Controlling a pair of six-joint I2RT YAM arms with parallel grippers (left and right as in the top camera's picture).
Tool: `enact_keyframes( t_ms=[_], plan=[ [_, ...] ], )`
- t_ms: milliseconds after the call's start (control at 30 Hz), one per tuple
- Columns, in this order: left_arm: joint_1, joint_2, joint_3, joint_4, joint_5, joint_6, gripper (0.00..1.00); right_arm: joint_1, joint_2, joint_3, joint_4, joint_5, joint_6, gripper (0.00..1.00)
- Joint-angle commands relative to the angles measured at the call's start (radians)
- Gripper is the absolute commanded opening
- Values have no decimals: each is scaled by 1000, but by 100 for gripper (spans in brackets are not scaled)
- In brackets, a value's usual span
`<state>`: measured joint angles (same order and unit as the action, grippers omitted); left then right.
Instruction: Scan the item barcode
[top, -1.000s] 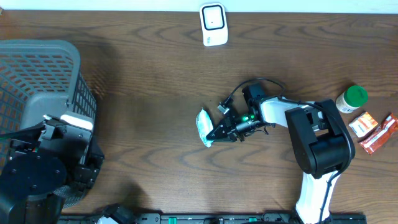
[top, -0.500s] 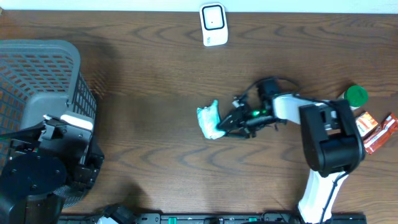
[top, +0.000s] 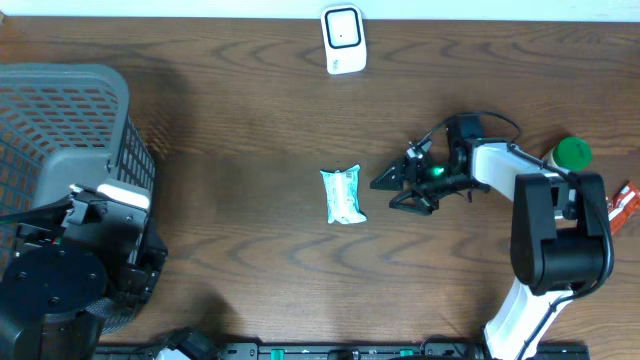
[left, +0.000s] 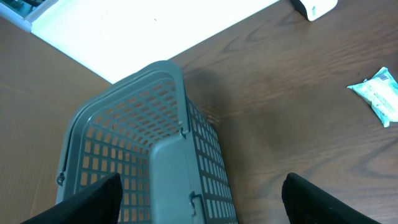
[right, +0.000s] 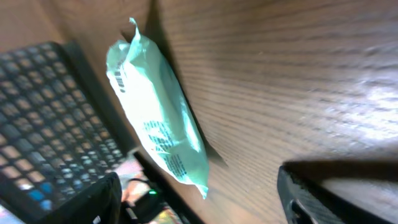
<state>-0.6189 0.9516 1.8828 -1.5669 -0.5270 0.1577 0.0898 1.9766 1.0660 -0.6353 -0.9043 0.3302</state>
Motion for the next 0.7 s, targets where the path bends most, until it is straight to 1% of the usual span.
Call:
enact_keyframes(
  t_ms=[0, 33, 100, 200, 233, 400, 500, 567, 667],
  plan=[
    [0, -6, -1, 0, -8, 3, 82, 70, 1, -31, -11, 310, -57, 64],
    [0, -6, -1, 0, -8, 3, 82, 94, -22, -31, -6, 330, -54, 49],
    [0, -6, -1, 0, -9, 3, 82, 147, -75, -31, 5, 360, -48, 1],
    [0, -6, -1, 0, -8, 3, 82, 228, -174, -31, 26, 385, -15, 1],
    [0, -6, -1, 0, -8, 3, 82, 261, -225, -31, 48, 385, 21, 1],
    [0, -6, -1, 0, -8, 3, 82, 327, -335, -31, 143, 385, 69, 1],
    [0, -6, -1, 0, -8, 3, 82, 357, -337, -31, 182, 420, 93, 1],
    [0, -6, -1, 0, -9, 3, 82, 375, -317, -31, 187, 460, 106, 1],
    [0, -6, -1, 0, -8, 3, 82, 398, -264, -31, 212, 459, 106, 1]
  ],
)
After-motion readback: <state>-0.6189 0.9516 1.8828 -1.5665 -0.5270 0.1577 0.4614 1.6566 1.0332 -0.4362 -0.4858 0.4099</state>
